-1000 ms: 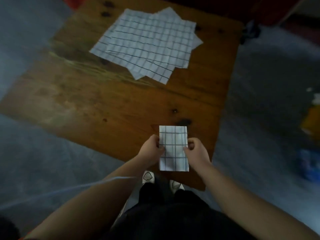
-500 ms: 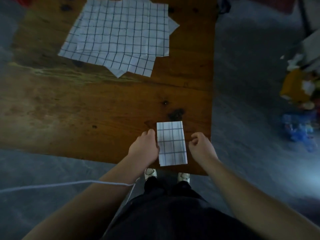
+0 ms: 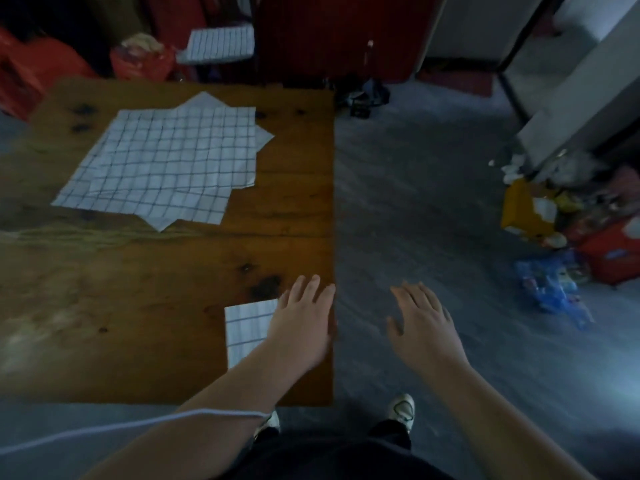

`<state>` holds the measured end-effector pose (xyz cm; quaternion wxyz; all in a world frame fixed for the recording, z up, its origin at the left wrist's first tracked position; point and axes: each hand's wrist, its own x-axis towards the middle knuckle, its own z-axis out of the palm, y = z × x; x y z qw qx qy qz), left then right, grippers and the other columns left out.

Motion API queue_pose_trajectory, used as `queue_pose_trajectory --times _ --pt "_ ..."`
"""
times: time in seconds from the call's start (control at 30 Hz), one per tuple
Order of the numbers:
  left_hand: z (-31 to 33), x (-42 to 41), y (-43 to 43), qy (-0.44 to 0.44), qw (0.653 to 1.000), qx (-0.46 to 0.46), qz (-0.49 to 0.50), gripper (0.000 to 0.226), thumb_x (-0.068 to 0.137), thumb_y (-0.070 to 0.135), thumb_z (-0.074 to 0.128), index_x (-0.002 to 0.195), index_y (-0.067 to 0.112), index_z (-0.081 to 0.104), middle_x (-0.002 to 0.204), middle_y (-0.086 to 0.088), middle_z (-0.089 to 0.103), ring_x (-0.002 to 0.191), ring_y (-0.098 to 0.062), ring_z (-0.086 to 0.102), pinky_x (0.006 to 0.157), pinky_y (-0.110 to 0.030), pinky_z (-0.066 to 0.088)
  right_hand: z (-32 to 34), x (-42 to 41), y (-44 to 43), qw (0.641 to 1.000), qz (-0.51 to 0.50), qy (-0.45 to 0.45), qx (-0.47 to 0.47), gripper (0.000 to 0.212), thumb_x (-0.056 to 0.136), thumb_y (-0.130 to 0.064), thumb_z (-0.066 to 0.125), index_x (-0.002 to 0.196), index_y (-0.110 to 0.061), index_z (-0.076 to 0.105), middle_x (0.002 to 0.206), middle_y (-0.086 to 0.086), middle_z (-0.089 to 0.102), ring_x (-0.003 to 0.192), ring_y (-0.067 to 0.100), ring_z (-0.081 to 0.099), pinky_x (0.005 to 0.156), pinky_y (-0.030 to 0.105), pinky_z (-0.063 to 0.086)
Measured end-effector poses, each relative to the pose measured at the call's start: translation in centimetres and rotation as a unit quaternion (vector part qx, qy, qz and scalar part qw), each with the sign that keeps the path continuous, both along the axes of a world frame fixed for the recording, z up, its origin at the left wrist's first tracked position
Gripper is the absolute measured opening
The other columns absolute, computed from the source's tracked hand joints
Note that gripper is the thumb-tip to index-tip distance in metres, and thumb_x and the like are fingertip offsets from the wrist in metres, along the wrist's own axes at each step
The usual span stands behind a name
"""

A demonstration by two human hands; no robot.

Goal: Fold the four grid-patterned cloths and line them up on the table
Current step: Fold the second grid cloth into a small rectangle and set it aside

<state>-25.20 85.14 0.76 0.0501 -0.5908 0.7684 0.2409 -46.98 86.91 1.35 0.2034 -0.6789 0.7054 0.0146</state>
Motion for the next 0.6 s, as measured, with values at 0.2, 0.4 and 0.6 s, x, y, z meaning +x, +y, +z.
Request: queue_pose_trajectory --times 0.2,0.4,0.6 --pt "1.7 -14.9 -4.0 -0.006 0.997 -0.059 -0.040 0.066 0.105 0.047 0.038 0.160 0.026 0.007 0.169 -0.003 0.010 0.156 -0.025 0.003 0.125 -0.044 0.010 1.5 -13.9 -2.3 0.999 -0.012 -0.041 -0.030 0.064 0.101 -0.046 0.045 0.159 -0.029 0.022 0.167 -0.006 0.018 0.155 0.016 0.004 0.124 0.039 0.015" --pt "3.4 -26.0 -9.1 -0.004 0.998 -0.049 -0.026 0.067 0.103 0.051 0.037 0.160 0.029 0.010 0.169 -0.001 0.012 0.156 -0.022 0.005 0.125 -0.042 0.012 3.8 -23.8 -6.8 0.998 -0.030 -0.042 -0.038 0.067 0.101 -0.046 0.043 0.160 -0.028 0.015 0.168 -0.005 0.012 0.155 0.016 0.000 0.124 0.038 0.012" --pt "5.0 -28.4 -19.2 0.002 0.997 -0.062 0.035 0.066 0.103 0.049 0.041 0.160 0.028 0.015 0.168 -0.002 0.015 0.155 -0.024 0.008 0.124 -0.046 0.018 5.0 -27.6 -17.4 0.996 -0.017 -0.051 -0.066 0.067 0.102 -0.047 0.042 0.160 -0.028 0.015 0.168 -0.005 0.013 0.155 0.018 0.001 0.125 0.040 0.012"
